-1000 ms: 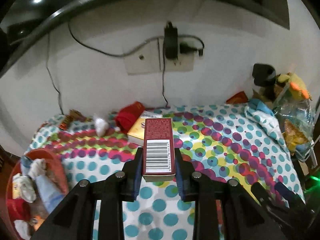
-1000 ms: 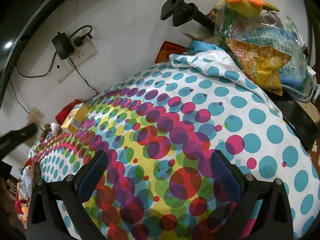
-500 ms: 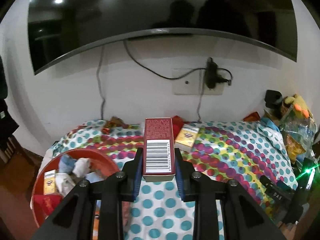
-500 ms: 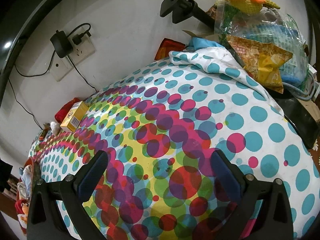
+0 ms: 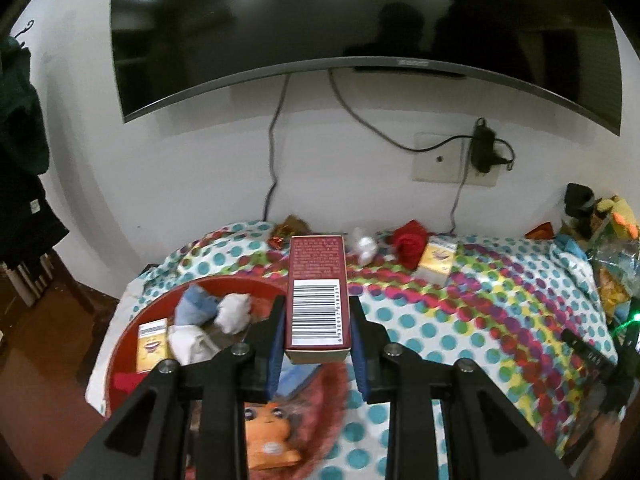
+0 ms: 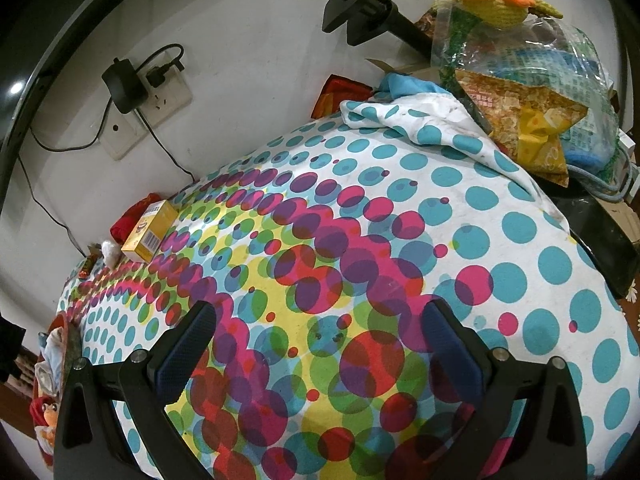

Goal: Organize objects
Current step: 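Carry the dark red box over the red tray with the left gripper, then open the left gripper to release the dark red box onto the tray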

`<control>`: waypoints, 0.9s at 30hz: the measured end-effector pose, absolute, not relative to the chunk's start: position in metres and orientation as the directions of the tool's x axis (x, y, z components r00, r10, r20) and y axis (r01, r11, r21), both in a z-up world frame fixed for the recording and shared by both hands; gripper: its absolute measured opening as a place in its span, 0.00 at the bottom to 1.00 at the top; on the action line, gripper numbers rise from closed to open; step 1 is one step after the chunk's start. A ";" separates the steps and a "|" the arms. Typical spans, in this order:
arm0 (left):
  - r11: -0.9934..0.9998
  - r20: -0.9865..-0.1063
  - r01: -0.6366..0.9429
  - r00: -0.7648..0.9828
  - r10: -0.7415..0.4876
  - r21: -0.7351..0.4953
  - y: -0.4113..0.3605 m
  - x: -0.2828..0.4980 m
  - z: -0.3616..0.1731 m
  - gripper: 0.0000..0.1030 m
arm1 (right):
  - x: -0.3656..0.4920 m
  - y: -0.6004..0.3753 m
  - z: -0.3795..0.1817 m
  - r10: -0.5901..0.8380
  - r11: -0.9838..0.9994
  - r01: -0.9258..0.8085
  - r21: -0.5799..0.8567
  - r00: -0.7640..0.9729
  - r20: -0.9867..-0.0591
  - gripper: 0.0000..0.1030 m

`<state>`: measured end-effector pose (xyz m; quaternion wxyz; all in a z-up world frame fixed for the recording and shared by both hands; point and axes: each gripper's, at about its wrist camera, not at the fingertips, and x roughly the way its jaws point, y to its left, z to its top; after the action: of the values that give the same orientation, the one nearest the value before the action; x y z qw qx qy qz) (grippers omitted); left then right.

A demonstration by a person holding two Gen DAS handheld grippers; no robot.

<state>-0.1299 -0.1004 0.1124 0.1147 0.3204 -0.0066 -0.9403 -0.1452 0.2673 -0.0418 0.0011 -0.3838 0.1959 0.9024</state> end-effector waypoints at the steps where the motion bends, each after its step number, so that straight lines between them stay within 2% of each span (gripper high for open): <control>1: -0.973 -0.602 0.217 -0.767 -0.223 0.085 -0.107 -0.127 0.112 0.28 | -0.145 0.266 -0.042 -0.147 -0.924 -0.154 0.351 -0.705 -0.694 1.00; 18: -0.950 -0.702 0.310 -0.668 -0.247 0.038 -0.242 -0.089 0.061 0.28 | -0.146 0.265 -0.042 -0.144 -0.925 -0.155 0.347 -0.703 -0.697 1.00; 21: -0.937 -0.731 0.350 -0.642 -0.231 -0.011 -0.264 -0.088 0.048 0.28 | -0.146 0.265 -0.042 -0.144 -0.925 -0.155 0.347 -0.703 -0.697 1.00; 27: -0.935 -0.763 0.351 -0.616 -0.197 -0.043 -0.269 -0.096 0.030 0.28 | -0.145 0.265 -0.042 -0.142 -0.926 -0.155 0.345 -0.702 -0.698 1.00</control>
<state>-0.0958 -0.2692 0.0302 0.1532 0.4103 0.0941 -0.8940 -0.1454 0.2646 -0.0419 0.0036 -0.3859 0.1929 0.9021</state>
